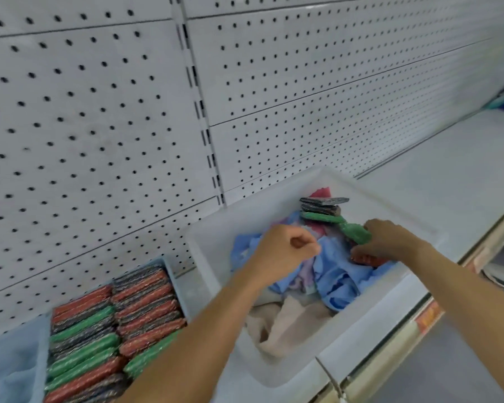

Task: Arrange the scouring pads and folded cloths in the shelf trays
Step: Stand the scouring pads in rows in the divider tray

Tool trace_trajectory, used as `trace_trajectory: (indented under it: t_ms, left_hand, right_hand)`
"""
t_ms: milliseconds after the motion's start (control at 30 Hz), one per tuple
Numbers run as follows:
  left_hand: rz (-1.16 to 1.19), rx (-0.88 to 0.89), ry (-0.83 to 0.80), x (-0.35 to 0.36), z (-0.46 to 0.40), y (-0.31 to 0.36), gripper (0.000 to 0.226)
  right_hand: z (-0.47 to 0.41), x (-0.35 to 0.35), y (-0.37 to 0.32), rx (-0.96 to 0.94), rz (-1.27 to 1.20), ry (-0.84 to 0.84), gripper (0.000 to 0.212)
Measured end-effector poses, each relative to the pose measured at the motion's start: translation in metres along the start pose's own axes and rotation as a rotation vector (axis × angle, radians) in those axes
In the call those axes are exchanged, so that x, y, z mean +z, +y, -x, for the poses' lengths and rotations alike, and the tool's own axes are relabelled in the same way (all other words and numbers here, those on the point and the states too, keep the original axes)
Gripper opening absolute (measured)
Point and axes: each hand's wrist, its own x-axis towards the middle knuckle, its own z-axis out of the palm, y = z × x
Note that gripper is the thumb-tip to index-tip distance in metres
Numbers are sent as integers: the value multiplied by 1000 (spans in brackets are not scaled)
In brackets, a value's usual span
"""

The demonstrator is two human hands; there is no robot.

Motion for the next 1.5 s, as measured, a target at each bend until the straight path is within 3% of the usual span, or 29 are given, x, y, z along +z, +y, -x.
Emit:
trace_trajectory:
  t_ms: [100, 200, 267, 367, 600, 700, 800, 967, 1133, 1333, 1433, 1500]
  left_hand:
    - [114, -37, -84, 41, -40, 10, 22]
    - [37, -113, -119, 74, -69, 13, 34]
    - [-27, -182, -130, 93, -83, 10, 27]
    - [-45, -269, -143, 111, -98, 6, 20]
    - [236, -397, -90, 102, -89, 0, 13]
    - [343, -427, 32, 72, -71, -3, 3]
    - [434, -420, 157, 39, -46, -6, 7]
    - [576, -388, 368, -26, 14, -12, 4]
    - [637, -323, 639, -100, 96, -27, 13]
    - [662, -360, 924, -143, 181, -51, 24]
    - [690, -387, 1019, -149, 209, -61, 18]
    - [698, -394, 1044, -151, 223, -66, 18]
  right_hand:
    - [-4, 4, -1, 1, 45, 93, 28]
    - [-3, 2, -4, 33, 5, 201, 14]
    - [-2, 2, -3, 64, -70, 256, 7]
    - [-1, 2, -2, 89, -121, 327, 8]
    - [7, -2, -3, 75, -193, 590, 7]
    - [13, -3, -1, -56, -365, 696, 12]
    - [24, -3, -10, -196, -651, 729, 16]
    - [49, 6, -54, -255, -1071, 631, 16]
    - [80, 7, -102, -381, -1244, 519, 19]
    - [135, 29, -177, -690, -996, 260, 33]
    - [160, 49, -209, -899, -709, 61, 28]
    - [168, 65, -223, -1008, -479, 61, 18]
